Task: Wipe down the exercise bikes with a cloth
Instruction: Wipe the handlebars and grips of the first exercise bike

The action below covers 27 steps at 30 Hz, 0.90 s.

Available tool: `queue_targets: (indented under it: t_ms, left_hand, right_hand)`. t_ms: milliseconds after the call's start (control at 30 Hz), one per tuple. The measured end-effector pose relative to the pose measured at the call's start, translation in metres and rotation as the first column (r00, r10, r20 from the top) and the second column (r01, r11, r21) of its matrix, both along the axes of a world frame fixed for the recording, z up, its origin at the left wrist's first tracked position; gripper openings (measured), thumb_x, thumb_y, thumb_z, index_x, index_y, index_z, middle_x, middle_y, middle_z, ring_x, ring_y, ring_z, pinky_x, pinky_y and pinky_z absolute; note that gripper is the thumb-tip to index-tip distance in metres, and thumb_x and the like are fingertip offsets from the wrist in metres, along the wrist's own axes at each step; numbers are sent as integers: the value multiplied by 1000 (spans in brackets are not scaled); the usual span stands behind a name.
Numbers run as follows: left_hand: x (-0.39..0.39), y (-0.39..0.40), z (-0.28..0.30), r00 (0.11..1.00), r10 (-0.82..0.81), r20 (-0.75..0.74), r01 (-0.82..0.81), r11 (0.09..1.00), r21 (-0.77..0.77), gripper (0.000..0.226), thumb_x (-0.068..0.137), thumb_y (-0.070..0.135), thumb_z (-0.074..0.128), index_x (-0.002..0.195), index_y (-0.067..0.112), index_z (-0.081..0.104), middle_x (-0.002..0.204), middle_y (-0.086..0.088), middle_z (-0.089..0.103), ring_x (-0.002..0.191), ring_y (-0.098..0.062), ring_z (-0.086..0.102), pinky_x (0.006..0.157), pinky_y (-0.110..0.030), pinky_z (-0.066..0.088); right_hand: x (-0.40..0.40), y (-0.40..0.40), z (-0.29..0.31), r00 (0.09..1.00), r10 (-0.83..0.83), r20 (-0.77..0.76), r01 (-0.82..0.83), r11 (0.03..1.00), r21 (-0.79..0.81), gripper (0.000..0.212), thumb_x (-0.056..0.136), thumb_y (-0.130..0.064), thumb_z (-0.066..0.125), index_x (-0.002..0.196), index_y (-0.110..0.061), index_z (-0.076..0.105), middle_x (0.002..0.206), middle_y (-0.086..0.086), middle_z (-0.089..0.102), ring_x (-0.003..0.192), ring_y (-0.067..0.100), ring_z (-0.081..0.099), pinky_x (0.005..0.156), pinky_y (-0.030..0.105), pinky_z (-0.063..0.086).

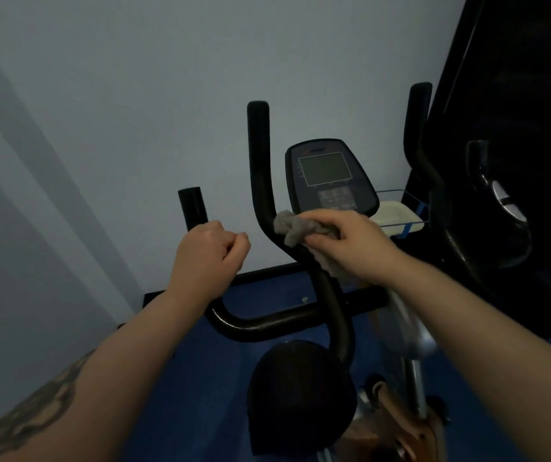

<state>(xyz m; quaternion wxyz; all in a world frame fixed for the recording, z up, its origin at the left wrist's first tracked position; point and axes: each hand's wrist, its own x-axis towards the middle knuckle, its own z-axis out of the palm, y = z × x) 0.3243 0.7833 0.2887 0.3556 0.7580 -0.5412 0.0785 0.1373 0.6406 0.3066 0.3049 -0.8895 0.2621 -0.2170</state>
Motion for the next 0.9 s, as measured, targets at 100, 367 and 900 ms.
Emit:
queue_targets:
  t_ms: [100,367,900]
  left_hand:
    - [-1,1,2,1000,-12,15,12,1000,2,49,93,22,49,47,6,57,58,-9,50,58,-17,47,58,-33,37]
    - [-2,1,1,1000,-20,21,20,1000,-4,48,89,23,46,47,4,56,56,-11,49,57,-17,47,57,-39,42]
    - [-2,2,-2,999,-37,7,37,999,-39,48,93,14,51,46,4,56,56,-11,50,58,-20,48,59,-38,41]
  right_hand:
    - [23,-5,24,1000,13,23,-12,999,-37,30,90,-29,63,118,-39,65,107,-13,68,104,11,62,90,35,50]
    - [-7,28,-10,999,-23,44,32,974,-223,34,93,-32,58,122,-49,58,119,-21,56,104,4,54,76,16,36]
    - [-62,76,-38,986,-81,143,69,994,86,37,91,-17,62,115,-46,62,110,-22,45,105,-2,47,87,18,46]
